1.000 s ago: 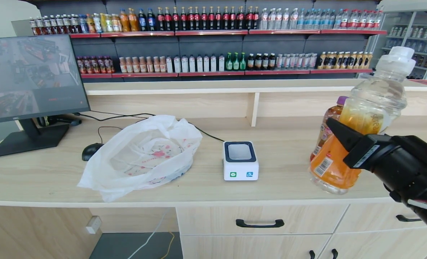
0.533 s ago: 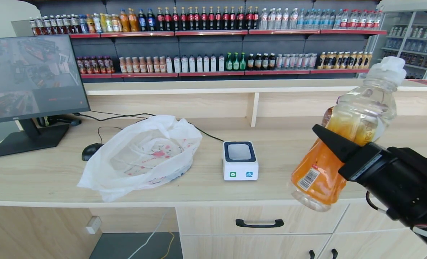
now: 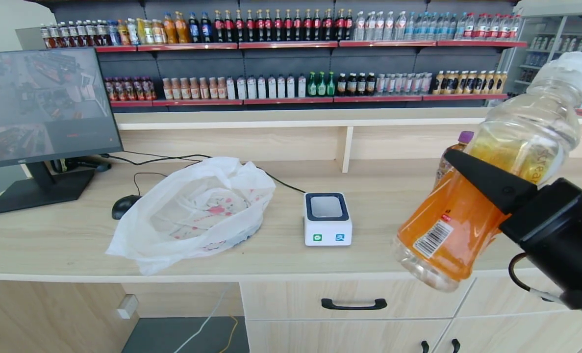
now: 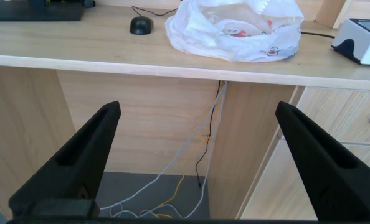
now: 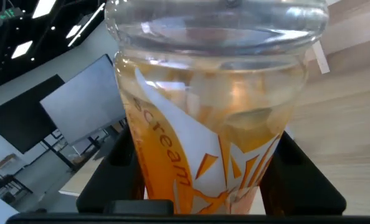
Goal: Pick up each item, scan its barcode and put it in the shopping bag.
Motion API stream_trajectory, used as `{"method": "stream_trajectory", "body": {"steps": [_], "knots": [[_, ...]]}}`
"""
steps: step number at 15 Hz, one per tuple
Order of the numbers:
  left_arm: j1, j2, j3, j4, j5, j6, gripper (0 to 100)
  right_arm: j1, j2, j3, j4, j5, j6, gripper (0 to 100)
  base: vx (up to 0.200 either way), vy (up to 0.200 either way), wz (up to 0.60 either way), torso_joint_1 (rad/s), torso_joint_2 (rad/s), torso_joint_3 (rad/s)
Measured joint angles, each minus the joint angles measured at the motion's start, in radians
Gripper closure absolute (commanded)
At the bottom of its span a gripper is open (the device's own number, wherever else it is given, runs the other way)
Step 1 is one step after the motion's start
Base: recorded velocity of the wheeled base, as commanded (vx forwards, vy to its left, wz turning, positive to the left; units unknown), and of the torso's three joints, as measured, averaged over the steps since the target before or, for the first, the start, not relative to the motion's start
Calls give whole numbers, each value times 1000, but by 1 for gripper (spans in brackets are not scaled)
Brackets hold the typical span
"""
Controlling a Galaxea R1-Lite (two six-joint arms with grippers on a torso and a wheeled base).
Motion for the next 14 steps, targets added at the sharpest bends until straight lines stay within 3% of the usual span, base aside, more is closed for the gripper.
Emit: {"method": "stream_trajectory", "body": {"steps": [7,14], "knots": [[0,0,0,0,0,0,0,103,-12,-7,-11,-5,64,100,0,0,0,0,0,0],[0,0,0,0,0,0,0,173,107,-64,-166,-2,120,100,0,0,0,0,0,0]]}}
